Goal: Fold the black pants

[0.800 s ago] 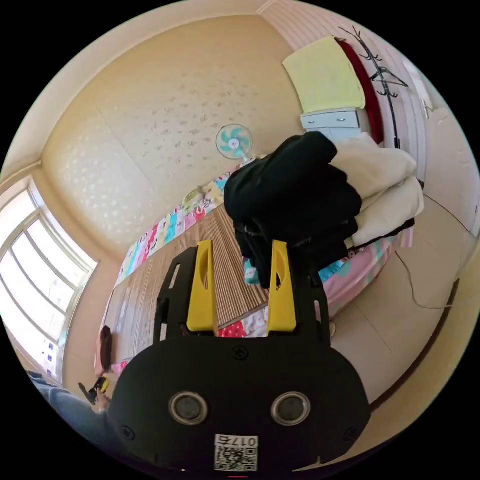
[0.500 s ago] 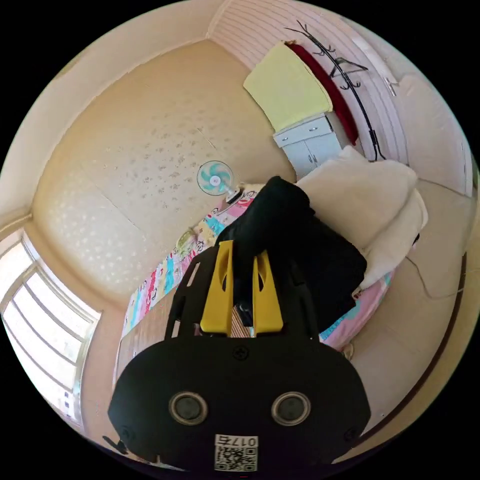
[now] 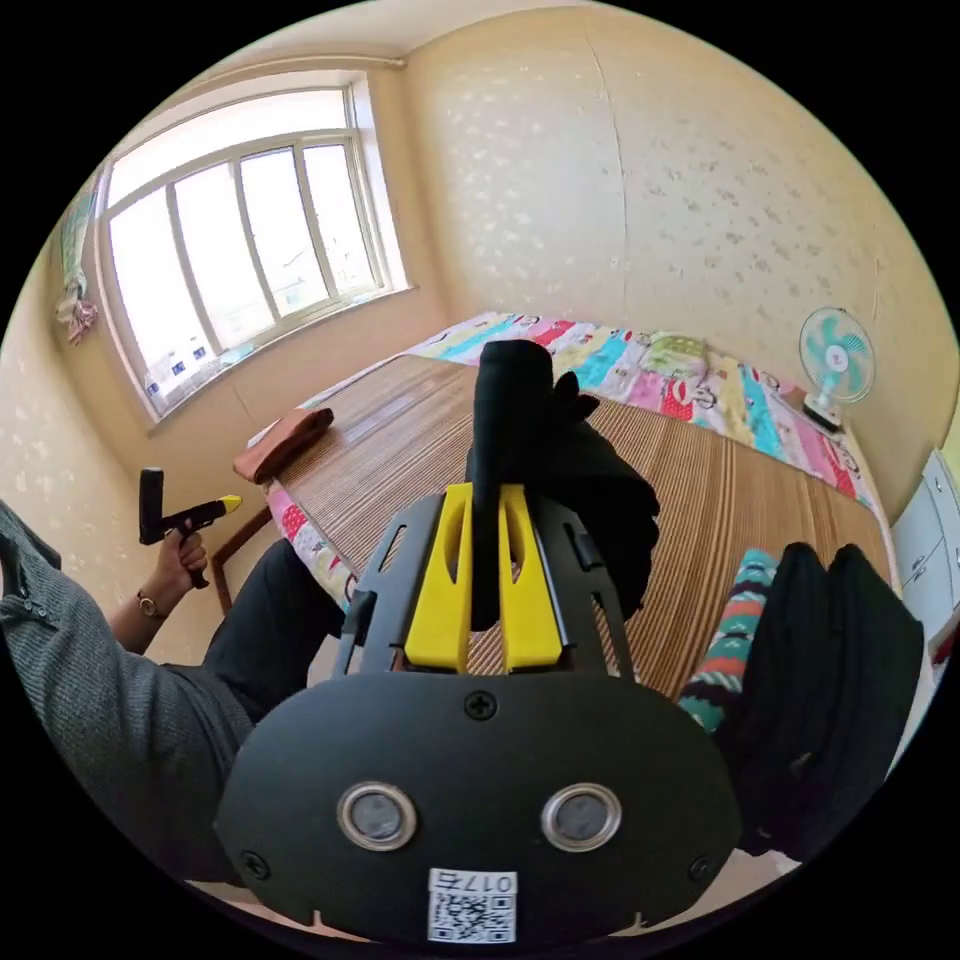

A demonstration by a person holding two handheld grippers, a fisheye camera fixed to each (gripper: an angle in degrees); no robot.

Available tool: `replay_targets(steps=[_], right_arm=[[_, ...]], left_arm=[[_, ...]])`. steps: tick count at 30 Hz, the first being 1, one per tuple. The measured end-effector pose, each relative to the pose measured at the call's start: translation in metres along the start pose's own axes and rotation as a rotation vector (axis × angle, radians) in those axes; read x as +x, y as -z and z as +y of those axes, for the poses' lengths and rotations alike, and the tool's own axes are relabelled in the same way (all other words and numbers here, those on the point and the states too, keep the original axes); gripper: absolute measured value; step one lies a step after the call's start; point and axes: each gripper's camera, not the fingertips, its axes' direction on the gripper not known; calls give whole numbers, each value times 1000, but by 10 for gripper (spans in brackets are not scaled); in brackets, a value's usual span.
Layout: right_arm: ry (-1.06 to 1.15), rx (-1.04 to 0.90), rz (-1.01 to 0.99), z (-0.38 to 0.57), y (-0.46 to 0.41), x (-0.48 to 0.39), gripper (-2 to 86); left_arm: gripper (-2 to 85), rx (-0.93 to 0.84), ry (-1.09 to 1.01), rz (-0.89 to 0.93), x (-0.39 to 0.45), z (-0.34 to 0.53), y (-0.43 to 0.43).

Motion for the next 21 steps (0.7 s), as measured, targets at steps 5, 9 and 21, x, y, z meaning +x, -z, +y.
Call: replay_targets(steps=[5, 9, 21], right_arm=[[-73, -118, -354, 67, -76, -11, 43], [-28, -259, -413, 82, -80, -11, 62], [-196, -58, -814, 58, -64, 67, 82]], left_arm=[[36, -95, -83, -101, 28, 30, -38], [63, -161, -151, -135, 38, 43, -65], [114, -222, -224, 182, 71, 35, -164]])
